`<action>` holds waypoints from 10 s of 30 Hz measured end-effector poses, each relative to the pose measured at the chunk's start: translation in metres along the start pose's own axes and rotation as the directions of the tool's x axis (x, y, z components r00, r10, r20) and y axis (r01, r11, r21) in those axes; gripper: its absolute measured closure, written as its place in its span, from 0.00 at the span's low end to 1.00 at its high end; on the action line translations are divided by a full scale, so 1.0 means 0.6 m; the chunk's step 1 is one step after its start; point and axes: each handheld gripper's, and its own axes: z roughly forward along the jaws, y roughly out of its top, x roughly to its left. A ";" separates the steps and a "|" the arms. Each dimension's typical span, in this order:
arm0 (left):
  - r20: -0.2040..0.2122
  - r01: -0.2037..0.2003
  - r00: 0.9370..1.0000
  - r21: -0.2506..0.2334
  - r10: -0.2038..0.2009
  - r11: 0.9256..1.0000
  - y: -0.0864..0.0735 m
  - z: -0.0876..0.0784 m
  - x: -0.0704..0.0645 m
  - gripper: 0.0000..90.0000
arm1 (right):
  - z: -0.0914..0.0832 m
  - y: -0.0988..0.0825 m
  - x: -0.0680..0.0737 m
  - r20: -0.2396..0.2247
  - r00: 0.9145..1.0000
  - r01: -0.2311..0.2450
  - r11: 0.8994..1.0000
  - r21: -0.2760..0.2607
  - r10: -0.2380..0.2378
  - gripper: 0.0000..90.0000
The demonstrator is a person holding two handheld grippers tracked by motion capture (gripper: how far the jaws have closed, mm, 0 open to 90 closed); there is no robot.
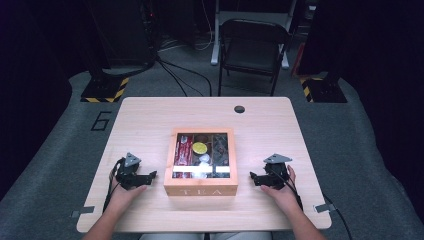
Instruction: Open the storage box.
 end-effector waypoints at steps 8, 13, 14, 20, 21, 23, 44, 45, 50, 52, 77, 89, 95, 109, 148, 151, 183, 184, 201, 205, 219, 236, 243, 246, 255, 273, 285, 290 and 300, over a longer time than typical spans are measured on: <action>-0.005 0.012 1.000 0.004 -0.012 1.000 0.000 0.000 -0.002 0.16 | 0.000 0.000 0.001 0.009 1.000 -0.005 1.000 -0.006 0.005 0.14; -0.006 0.014 1.000 0.003 -0.014 1.000 0.000 0.000 -0.002 0.17 | 0.000 0.000 0.002 0.010 1.000 -0.011 1.000 -0.005 0.012 0.14; -0.005 0.011 1.000 0.003 -0.011 1.000 0.000 -0.001 -0.001 0.17 | 0.000 0.000 0.002 0.010 1.000 -0.011 1.000 -0.005 0.011 0.14; -0.006 0.020 1.000 0.000 -0.020 1.000 0.000 -0.001 -0.001 0.17 | 0.000 0.000 0.001 0.011 1.000 -0.006 1.000 -0.006 0.006 0.14; -0.005 0.020 1.000 0.003 -0.020 1.000 0.000 -0.002 0.000 0.17 | 0.000 -0.001 0.003 0.014 1.000 -0.015 1.000 0.000 0.015 0.14; -0.012 0.021 1.000 -0.002 -0.021 1.000 -0.001 -0.001 -0.001 0.17 | 0.000 -0.001 0.003 0.015 1.000 -0.015 1.000 -0.001 0.015 0.14; 0.030 0.066 0.997 0.029 -0.067 0.997 0.015 -0.029 -0.003 0.37 | -0.041 0.014 0.010 0.001 1.000 -0.031 0.999 -0.008 0.031 0.36; 0.030 0.067 0.997 0.026 -0.068 0.997 0.016 -0.030 -0.004 0.37 | -0.042 0.015 0.012 -0.003 1.000 -0.031 0.999 -0.012 0.031 0.36; 0.040 0.085 0.996 0.009 -0.085 0.996 0.017 -0.039 -0.003 0.40 | -0.049 0.017 0.017 -0.010 1.000 -0.027 0.999 -0.022 0.027 0.36; 0.036 0.096 0.995 -0.001 -0.095 0.995 0.018 -0.043 -0.002 0.41 | -0.052 0.018 0.017 -0.017 0.999 -0.041 0.999 -0.027 0.040 0.36; 0.052 0.093 0.995 -0.043 -0.091 0.995 0.030 -0.087 -0.024 0.42 | -0.079 0.032 0.038 -0.021 1.000 0.013 0.999 -0.042 -0.013 0.40; 0.077 0.097 0.993 -0.065 -0.092 0.993 0.049 -0.110 -0.038 0.43 | -0.101 0.045 0.043 -0.076 0.997 0.014 0.997 -0.077 -0.020 0.44; 0.088 0.061 0.995 -0.049 -0.057 0.997 0.063 -0.116 -0.049 0.46 | -0.118 0.063 0.055 -0.116 0.993 0.029 0.996 -0.081 -0.038 0.48; 0.112 0.049 0.993 -0.101 -0.037 0.994 0.114 -0.139 -0.078 0.45 | -0.135 0.113 0.086 -0.165 0.983 0.057 0.990 -0.125 -0.078 0.48; 0.266 -0.048 0.961 -0.098 0.072 0.994 0.058 -0.110 -0.149 0.33 | -0.102 0.075 0.160 -0.274 0.942 0.175 0.981 -0.086 -0.193 0.38; 0.259 -0.071 0.961 -0.096 0.094 0.993 0.056 -0.110 -0.152 0.33 | -0.098 0.073 0.158 -0.270 0.941 0.190 0.978 -0.083 -0.205 0.37; 0.274 -0.078 0.956 -0.111 0.106 0.991 0.059 -0.113 -0.150 0.35 | -0.088 0.057 0.150 -0.300 0.932 0.204 0.978 -0.034 -0.205 0.45; 0.276 -0.074 0.956 -0.111 0.102 0.991 0.059 -0.114 -0.150 0.34 | -0.088 0.057 0.151 -0.297 0.933 0.200 0.979 -0.034 -0.201 0.45; 0.285 -0.078 0.952 -0.118 0.109 0.990 0.060 -0.122 -0.153 0.32 | -0.100 0.066 0.147 -0.322 0.928 0.180 0.982 -0.049 -0.186 0.48; 0.279 -0.088 0.953 -0.119 0.119 0.989 0.060 -0.123 -0.152 0.32 | -0.106 0.068 0.150 -0.297 0.933 0.192 0.979 -0.070 -0.204 0.53; 0.243 -0.092 0.962 -0.125 0.120 0.988 0.061 -0.128 -0.154 0.49 | -0.117 0.073 0.146 -0.300 0.937 0.148 0.981 -0.129 -0.181 0.55; 0.189 -0.088 0.975 -0.143 0.114 0.986 0.069 -0.132 -0.162 0.48 | -0.123 0.075 0.148 -0.250 0.950 0.143 0.973 -0.181 -0.186 0.52; 0.188 -0.061 0.978 -0.164 0.092 0.985 0.076 -0.136 -0.160 0.46 | -0.130 0.081 0.152 -0.228 0.955 0.143 0.969 -0.201 -0.189 0.51; 0.185 -0.055 0.979 -0.169 0.087 0.984 0.082 -0.141 -0.159 0.45 | -0.134 0.087 0.151 -0.230 0.956 0.135 0.969 -0.208 -0.183 0.50; 0.150 -0.046 0.986 -0.194 0.076 0.980 0.104 -0.157 -0.160 0.45 | -0.144 0.109 0.145 -0.248 0.959 0.082 0.971 -0.225 -0.138 0.49; 0.156 -0.041 0.985 -0.196 0.073 0.980 0.144 -0.170 -0.150 0.45 | -0.157 0.151 0.133 -0.257 0.955 0.085 0.969 -0.233 -0.145 0.47; 0.165 -0.030 0.984 -0.207 0.066 0.978 0.171 -0.182 -0.141 0.45 | -0.162 0.180 0.129 -0.243 0.955 0.106 0.963 -0.249 -0.169 0.45; 0.184 -0.022 0.981 -0.202 0.061 0.979 0.180 -0.183 -0.135 0.45 | -0.161 0.188 0.127 -0.238 0.957 0.099 0.961 -0.259 -0.163 0.44; 0.219 0.030 0.976 -0.211 0.018 0.977 0.202 -0.182 -0.123 0.46 | -0.152 0.195 0.108 -0.199 0.964 0.117 0.954 -0.278 -0.176 0.42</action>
